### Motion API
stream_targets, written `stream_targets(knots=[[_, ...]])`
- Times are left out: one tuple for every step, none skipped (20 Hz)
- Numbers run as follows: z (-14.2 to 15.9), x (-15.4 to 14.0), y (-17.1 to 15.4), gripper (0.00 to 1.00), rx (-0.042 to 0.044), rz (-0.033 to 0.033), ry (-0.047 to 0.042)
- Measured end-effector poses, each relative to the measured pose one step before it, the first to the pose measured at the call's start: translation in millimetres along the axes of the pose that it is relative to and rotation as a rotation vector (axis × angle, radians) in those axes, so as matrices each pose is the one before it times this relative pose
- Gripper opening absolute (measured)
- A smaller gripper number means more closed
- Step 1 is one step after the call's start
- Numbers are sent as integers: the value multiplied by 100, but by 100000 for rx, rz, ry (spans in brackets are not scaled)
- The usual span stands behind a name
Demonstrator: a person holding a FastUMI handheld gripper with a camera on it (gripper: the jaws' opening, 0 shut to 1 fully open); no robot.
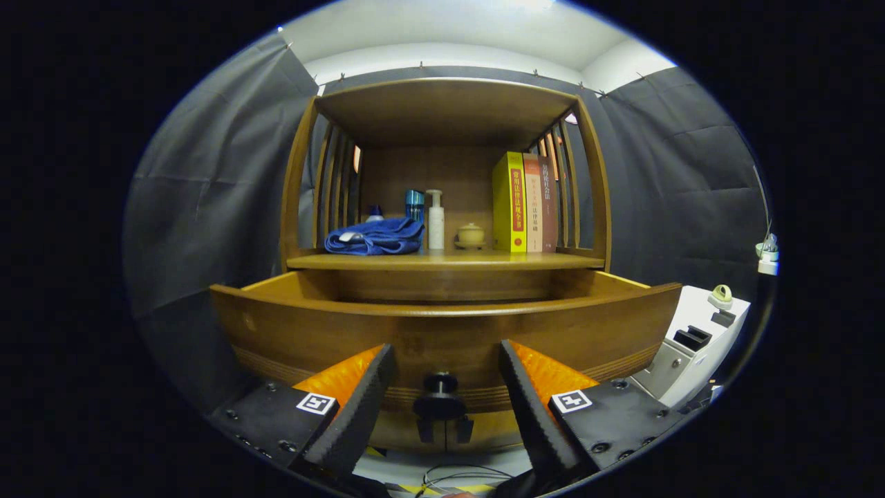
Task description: Pull open the drawer, take out the items inside it, and place them on the countertop above the cabinet.
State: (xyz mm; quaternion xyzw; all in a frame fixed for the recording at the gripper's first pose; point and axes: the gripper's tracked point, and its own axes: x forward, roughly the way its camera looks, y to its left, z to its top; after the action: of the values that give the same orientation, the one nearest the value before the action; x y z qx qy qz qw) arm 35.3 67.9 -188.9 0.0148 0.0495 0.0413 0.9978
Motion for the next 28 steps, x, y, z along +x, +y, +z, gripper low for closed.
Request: stream_targets(knots=[[616, -181, 85, 98, -15, 405, -1046], [565, -223, 47, 98, -140, 246, -1179], [611, -163, 45, 98, -119, 207, -1425], [590, -101, -33, 98, -240, 69, -1431], [479, -217, 18, 98, -321, 207, -1088], [485, -56, 88, 98, -99, 317, -1092], [585, -190, 28, 98, 326, 91, -1016], [701, 66, 109, 98, 675, 429, -1182], [892, -21, 34, 98, 844, 469, -1148], [1155, -153, 51, 98, 1162, 604, -1522], [1301, -182, -51, 98, 880, 697, -1945], [1662, -198, -171, 98, 506, 575, -1951], [1671, -65, -133, 98, 273, 706, -2071], [1622, 114, -183, 98, -190, 735, -1707], [1669, 217, -319, 98, -537, 451, -1884], [1854, 265, -420, 98, -315, 74, -2041], [1473, 531, -394, 98, -870, 508, -1527], [1210, 990, -311, 98, -1945, 554, -269], [880, 1053, -451, 98, -2947, -269, 621], [594, 1211, -526, 98, -2472, -40, 1638], [165, 1200, 40, 98, -1675, 1469, 3175], [-280, 1249, 359, 98, -1099, 2305, 4645], [-763, 1307, 309, 98, -390, 2277, 6199], [-1086, 1502, 249, 98, 630, 2186, 6687], [-1273, 1581, 286, 98, 1385, 2174, 7026], [-1422, 1671, -140, 98, 1744, 1231, 7838], [-1724, 1681, 11, 98, 1689, 984, 8267], [-1774, 1516, -452, 98, 1400, -637, 8282]])
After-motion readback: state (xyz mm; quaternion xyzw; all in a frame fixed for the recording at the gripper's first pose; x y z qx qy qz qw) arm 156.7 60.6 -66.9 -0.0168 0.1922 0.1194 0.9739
